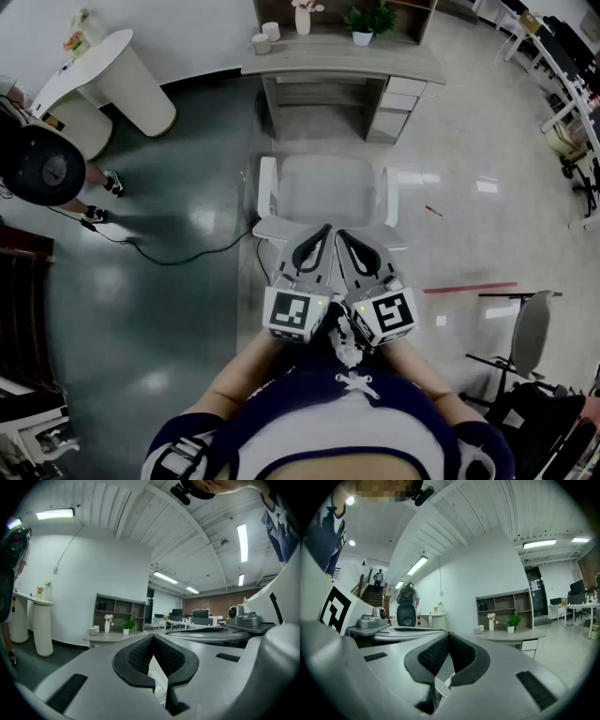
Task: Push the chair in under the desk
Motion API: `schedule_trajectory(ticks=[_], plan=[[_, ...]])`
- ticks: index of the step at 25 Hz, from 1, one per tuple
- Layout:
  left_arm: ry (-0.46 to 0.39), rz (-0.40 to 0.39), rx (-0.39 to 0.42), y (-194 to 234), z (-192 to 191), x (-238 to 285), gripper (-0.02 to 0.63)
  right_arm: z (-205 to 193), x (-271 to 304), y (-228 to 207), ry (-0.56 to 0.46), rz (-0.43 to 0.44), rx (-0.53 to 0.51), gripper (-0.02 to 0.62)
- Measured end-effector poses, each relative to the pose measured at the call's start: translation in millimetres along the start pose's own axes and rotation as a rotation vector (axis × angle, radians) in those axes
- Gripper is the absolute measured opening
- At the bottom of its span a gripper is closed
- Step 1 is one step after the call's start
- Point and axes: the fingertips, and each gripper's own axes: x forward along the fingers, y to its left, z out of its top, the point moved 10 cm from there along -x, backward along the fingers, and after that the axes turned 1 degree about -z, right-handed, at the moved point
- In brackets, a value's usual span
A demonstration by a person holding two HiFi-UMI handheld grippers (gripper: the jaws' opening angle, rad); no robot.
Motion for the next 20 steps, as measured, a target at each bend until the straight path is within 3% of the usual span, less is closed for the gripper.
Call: schedule_trajectory(ticks=[10, 14, 16, 20], plan=[[0.086, -0.044, 0.049, 3.3, -8.7, -7.8, 0.006, -7.0, -1.3, 5.9, 0.038, 0.02, -0.017, 0.009], [0.133, -0.086, 0.182, 3.1, -13.3, -10.7, 0.008, -15.7, -4.8, 7.5, 0.115, 0.062, -0.193, 0.011], [0.168, -0.09, 0.21, 6.0, -17.9, -12.0, 0.008, -20.0, -5.2, 7.1, 0.169, 0.076, -0.27, 0.011], [0.3, -0.083, 0.306, 14.7, -33.7, -12.6, 0.008, -30.1, -2.9, 1.1, 0.257, 0.078, -0.428, 0.011]])
